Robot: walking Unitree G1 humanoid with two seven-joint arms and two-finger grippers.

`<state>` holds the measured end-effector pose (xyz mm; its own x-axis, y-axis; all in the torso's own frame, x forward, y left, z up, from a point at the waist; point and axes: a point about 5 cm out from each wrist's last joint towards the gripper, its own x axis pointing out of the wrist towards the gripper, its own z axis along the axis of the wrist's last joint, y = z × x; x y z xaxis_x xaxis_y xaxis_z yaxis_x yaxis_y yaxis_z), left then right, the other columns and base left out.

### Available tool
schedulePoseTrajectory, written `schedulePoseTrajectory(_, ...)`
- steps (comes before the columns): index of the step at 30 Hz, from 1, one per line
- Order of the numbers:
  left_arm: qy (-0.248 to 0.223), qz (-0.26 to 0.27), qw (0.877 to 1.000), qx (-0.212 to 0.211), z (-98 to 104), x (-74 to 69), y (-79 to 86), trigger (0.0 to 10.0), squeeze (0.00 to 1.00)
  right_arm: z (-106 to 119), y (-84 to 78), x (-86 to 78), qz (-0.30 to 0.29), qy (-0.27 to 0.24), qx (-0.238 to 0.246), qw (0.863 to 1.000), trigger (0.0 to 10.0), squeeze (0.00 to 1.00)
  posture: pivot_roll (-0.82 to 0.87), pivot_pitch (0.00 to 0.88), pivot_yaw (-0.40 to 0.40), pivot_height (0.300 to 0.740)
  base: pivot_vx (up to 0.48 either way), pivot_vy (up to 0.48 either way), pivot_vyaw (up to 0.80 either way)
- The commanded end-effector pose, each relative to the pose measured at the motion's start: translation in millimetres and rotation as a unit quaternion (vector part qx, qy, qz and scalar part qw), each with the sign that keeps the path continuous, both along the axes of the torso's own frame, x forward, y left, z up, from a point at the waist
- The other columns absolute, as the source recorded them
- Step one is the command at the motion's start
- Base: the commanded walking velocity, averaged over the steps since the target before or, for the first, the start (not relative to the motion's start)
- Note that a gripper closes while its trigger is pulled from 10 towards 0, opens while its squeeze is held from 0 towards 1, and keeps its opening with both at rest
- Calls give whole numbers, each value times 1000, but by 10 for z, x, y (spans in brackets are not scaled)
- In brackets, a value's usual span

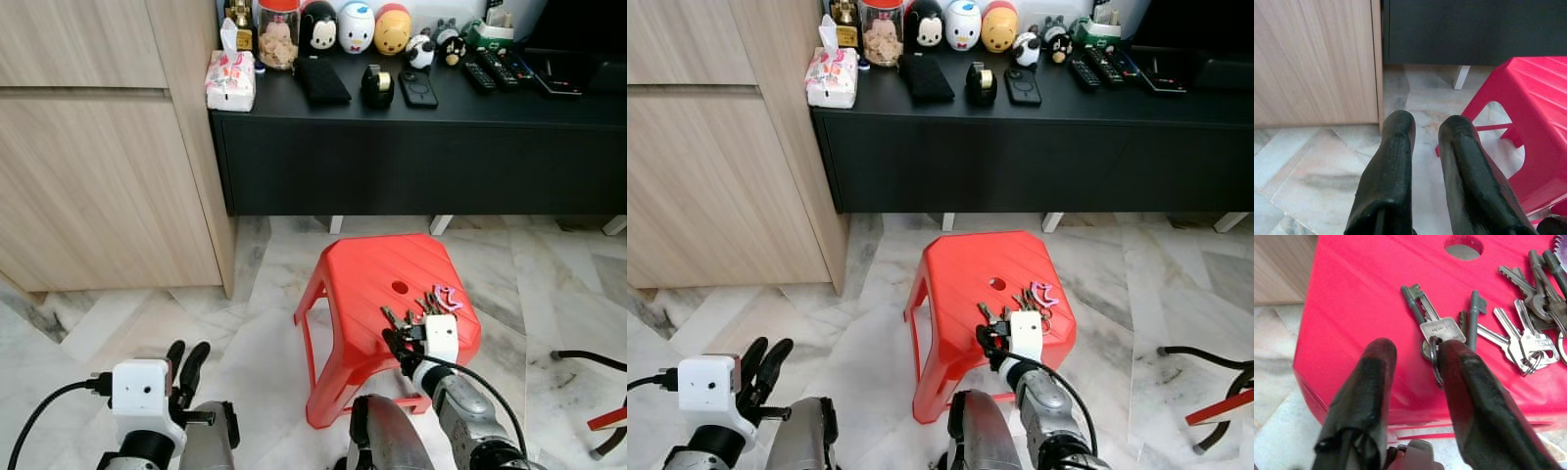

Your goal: Hang keys on a hook

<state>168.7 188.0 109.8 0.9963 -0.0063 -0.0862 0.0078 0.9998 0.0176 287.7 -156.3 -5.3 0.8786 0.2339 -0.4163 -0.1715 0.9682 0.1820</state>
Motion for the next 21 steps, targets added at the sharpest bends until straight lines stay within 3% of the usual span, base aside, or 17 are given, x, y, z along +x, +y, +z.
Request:
schedulePoseTrajectory(1,3,-3,1000,-2,15,-32,-29,10000,0,-40,-69,-40,-8,10,-11,1000,10000,0,142,195,-135,593,0,0,0)
schedulePoseTrajectory(21,9,-1,1000,1,-4,-46,-17,10000,0,-52,-65,-42,-12,18,-14,1000,10000,0,144,196,-134,593,0,0,0)
